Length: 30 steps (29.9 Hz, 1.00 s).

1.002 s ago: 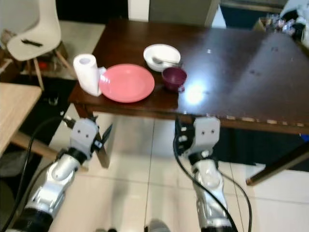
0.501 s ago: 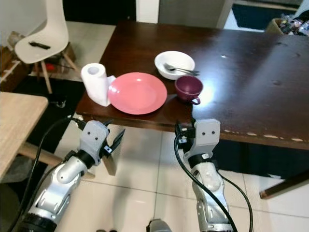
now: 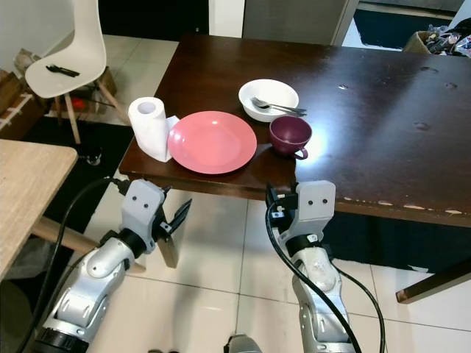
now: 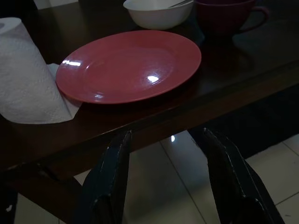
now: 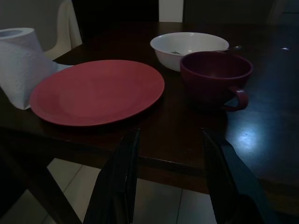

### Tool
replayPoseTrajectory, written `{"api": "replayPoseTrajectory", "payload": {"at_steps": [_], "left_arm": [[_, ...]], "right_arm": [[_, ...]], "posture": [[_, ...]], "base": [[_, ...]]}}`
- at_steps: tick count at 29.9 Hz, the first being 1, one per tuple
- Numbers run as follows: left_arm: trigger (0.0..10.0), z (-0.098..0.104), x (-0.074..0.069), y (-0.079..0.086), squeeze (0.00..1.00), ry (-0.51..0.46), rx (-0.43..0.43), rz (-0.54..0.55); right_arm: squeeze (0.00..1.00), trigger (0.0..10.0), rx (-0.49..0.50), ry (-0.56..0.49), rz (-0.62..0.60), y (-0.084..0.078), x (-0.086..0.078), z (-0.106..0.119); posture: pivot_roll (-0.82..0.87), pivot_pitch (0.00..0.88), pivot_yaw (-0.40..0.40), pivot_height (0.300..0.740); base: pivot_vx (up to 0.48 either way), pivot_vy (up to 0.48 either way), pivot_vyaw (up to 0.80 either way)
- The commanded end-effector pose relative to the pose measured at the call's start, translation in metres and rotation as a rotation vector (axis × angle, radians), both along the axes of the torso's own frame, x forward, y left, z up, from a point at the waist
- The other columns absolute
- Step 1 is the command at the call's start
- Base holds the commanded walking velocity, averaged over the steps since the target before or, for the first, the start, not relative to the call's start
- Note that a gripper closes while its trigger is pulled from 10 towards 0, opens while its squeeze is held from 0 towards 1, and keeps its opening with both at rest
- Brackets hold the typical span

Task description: Setting the table

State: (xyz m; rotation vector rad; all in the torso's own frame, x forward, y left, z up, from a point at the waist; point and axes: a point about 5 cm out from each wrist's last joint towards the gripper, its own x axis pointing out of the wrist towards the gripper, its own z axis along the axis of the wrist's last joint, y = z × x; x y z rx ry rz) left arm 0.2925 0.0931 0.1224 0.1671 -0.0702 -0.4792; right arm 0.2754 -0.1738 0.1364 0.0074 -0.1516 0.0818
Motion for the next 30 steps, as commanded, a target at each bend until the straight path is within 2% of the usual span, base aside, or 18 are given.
{"api": "replayPoseTrajectory", "payload": {"at_steps": [1,5,30], "left_arm": [[10.0,-0.0022,-0.0011,0.0023,0.0,0.021,-0.014,0.012],[10.0,-0.0029,0.0018,0.0044,0.0,0.036,-0.023,0.03],[10.0,0.0001,0.0082,0.0081,0.0,0.07,-0.051,0.071]], "right_arm": [[0.0,10.0,0.015,0.021,0.001,0.002,-0.0021,-0.0035],[0.0,10.0,0.019,0.024,0.008,0.0041,-0.0018,-0.0035],[0.0,10.0,0.029,0.036,0.006,0.0042,-0.0034,-0.0043]], "posture": [[-0.21,0.068,0.078,0.74],[-0.21,0.068,0.077,0.74],[-0.21,0.072,0.079,0.74]], "base": [[0.0,0.0,0.0],[0.0,0.0,0.0],[0.0,-0.288,0.0]]}}
